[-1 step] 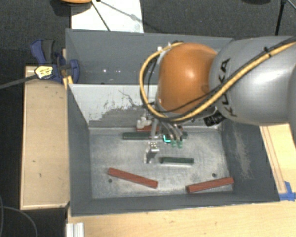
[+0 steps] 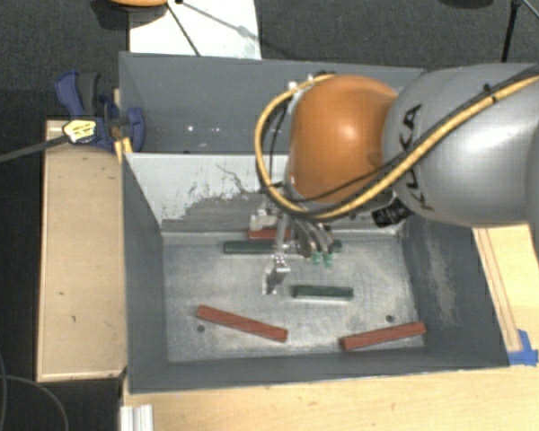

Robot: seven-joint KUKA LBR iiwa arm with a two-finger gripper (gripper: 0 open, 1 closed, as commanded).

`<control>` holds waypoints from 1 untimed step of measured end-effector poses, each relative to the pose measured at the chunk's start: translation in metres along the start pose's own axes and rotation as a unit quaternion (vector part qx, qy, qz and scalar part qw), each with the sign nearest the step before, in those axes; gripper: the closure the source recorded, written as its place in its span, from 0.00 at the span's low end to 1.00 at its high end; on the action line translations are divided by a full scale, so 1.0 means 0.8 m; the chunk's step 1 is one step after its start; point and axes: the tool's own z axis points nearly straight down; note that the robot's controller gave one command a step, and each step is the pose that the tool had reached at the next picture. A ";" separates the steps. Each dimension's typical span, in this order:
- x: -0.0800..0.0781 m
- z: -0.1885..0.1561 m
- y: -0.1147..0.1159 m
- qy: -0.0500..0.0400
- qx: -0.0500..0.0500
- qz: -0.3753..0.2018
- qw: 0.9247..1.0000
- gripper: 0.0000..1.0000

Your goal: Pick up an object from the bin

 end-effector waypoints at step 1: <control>0.030 0.060 0.017 -0.003 -0.001 -0.008 1.000 0.00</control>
Offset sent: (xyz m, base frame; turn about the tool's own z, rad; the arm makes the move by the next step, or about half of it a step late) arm -0.0503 0.0333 -0.0891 0.0815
